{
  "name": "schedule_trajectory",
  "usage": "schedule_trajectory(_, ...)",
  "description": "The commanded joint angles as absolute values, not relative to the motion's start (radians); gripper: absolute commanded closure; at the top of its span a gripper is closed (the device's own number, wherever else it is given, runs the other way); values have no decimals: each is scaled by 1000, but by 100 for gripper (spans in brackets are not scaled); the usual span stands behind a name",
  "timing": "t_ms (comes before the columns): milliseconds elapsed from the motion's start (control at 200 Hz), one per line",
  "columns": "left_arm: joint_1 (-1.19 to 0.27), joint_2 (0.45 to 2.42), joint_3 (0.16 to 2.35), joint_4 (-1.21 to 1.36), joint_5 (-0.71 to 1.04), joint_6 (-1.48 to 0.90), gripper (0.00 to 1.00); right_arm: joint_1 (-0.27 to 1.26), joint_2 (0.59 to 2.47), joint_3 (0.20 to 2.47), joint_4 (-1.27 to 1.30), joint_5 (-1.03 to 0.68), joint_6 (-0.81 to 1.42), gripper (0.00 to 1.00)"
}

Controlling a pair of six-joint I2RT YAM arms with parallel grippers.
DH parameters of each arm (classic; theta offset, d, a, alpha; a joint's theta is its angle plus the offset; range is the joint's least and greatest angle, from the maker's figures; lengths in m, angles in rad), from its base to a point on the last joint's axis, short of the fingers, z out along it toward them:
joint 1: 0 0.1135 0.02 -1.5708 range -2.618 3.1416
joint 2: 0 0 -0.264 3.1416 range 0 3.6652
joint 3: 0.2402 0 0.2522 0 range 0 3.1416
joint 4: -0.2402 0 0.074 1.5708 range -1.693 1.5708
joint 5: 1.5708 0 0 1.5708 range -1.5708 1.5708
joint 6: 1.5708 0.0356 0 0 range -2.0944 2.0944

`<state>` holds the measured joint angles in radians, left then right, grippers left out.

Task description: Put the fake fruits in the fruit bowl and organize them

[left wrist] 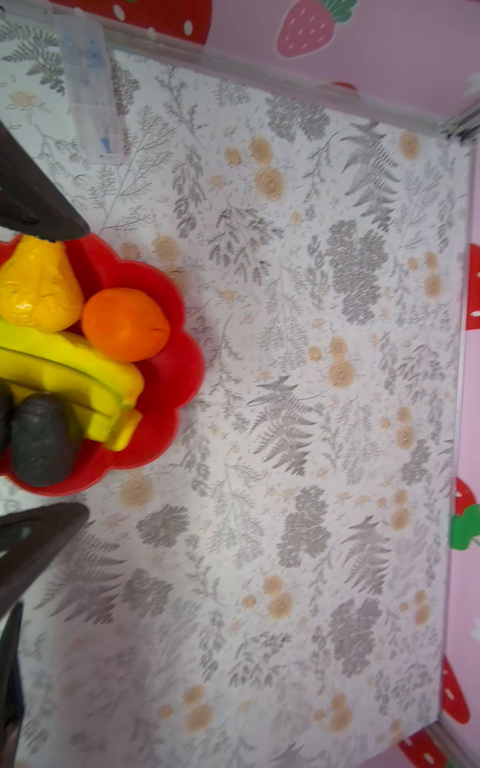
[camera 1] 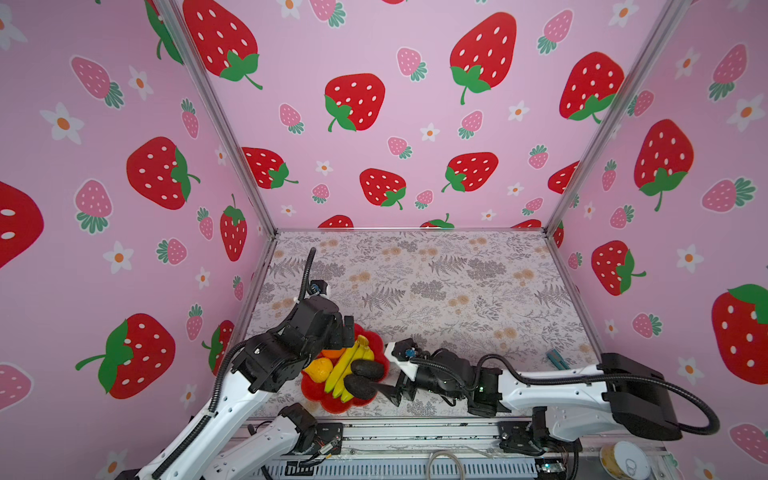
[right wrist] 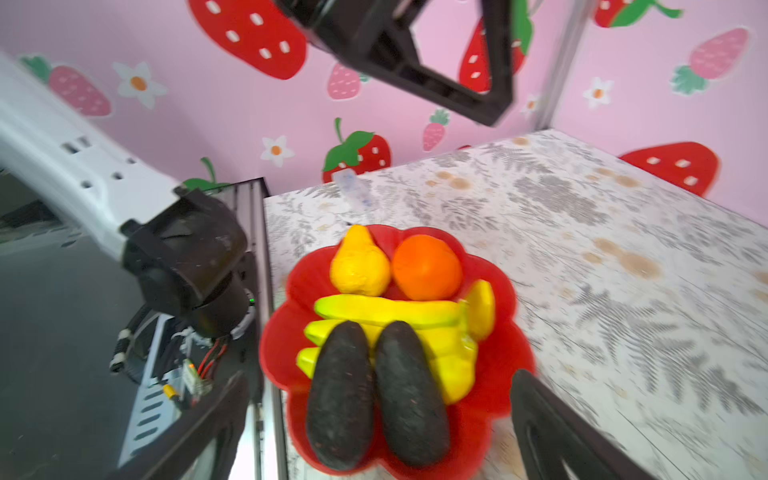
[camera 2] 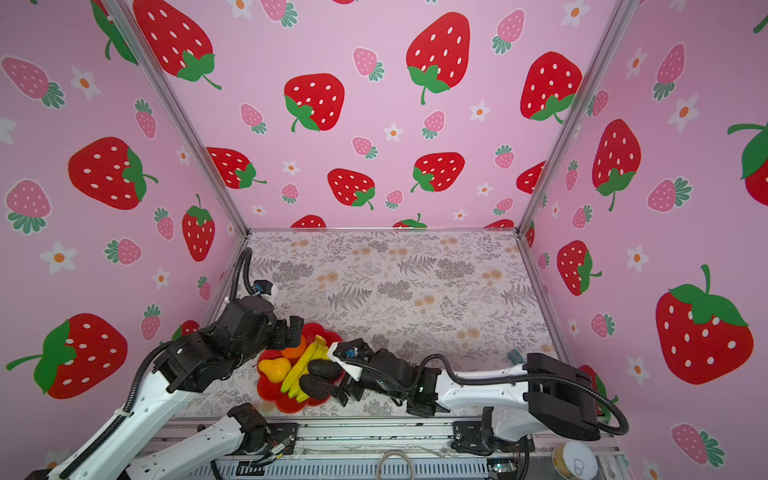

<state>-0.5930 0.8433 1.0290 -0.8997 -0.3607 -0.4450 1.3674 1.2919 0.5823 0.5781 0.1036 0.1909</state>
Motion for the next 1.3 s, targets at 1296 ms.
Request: schedule_trajectory(1296, 19, 1548, 460, 749, 3, -29, 1, 97, 1575, 269, 1253, 42, -5, 1)
